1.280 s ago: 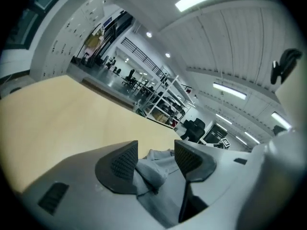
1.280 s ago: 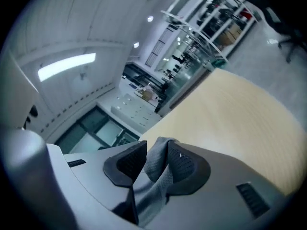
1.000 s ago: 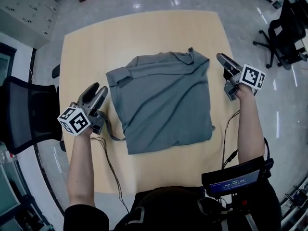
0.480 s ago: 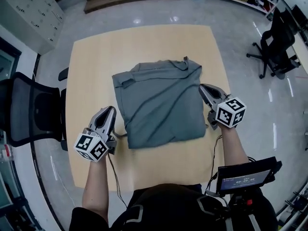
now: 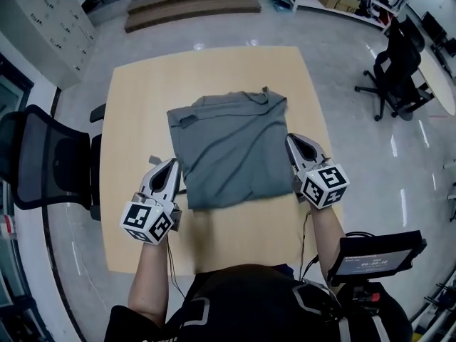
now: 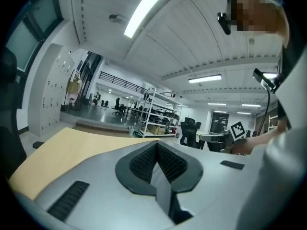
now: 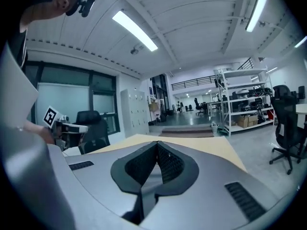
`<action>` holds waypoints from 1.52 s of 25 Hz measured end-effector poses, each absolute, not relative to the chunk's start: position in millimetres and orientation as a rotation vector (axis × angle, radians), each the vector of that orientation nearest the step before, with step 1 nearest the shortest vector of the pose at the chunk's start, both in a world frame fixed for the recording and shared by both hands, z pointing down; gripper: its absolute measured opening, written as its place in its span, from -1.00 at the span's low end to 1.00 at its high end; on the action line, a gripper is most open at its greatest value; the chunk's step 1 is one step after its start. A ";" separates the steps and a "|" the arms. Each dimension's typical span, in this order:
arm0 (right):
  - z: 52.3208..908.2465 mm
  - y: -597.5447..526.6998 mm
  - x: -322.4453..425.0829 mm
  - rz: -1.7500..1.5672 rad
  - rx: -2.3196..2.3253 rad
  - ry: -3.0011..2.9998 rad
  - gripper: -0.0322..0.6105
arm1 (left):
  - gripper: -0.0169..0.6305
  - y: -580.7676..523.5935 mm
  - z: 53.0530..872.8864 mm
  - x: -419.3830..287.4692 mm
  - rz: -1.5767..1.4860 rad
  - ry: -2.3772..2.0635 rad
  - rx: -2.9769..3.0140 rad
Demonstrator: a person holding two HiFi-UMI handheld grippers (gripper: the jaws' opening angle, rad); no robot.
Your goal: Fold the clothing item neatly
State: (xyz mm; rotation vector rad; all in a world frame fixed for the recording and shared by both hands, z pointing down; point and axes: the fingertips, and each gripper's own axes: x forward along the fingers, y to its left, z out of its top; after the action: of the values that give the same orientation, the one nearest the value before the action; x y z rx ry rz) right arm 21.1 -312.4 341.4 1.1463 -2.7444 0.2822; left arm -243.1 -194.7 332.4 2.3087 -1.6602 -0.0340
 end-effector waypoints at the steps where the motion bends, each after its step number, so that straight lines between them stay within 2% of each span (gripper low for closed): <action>1: 337.8 -307.3 21.0 0.282 1.156 -2.745 -0.87 | -0.95 -191.5 328.2 -239.9 -0.033 -1.655 2.318; 10: 312.6 -268.4 20.6 0.274 1.183 -2.749 -0.87 | -0.95 -174.7 327.0 -242.8 0.016 -1.654 2.324; 16: 316.8 -270.3 24.5 0.238 1.205 -2.712 -0.87 | -0.95 -215.6 355.7 -254.0 0.214 -1.699 2.375; 26: 300.9 -282.7 25.0 0.184 1.095 -2.819 -0.87 | -0.95 -182.1 307.1 -255.6 -0.011 -1.893 2.212; 38: 281.2 -229.6 38.3 0.198 1.043 -2.894 -0.87 | -0.95 -102.3 273.8 -199.5 -0.018 -1.945 2.241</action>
State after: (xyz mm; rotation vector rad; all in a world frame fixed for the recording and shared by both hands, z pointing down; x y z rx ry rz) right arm 38.3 -229.6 281.2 1.0427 -2.8937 0.1983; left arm -199.5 -102.3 273.8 2.2405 -1.9452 -0.0179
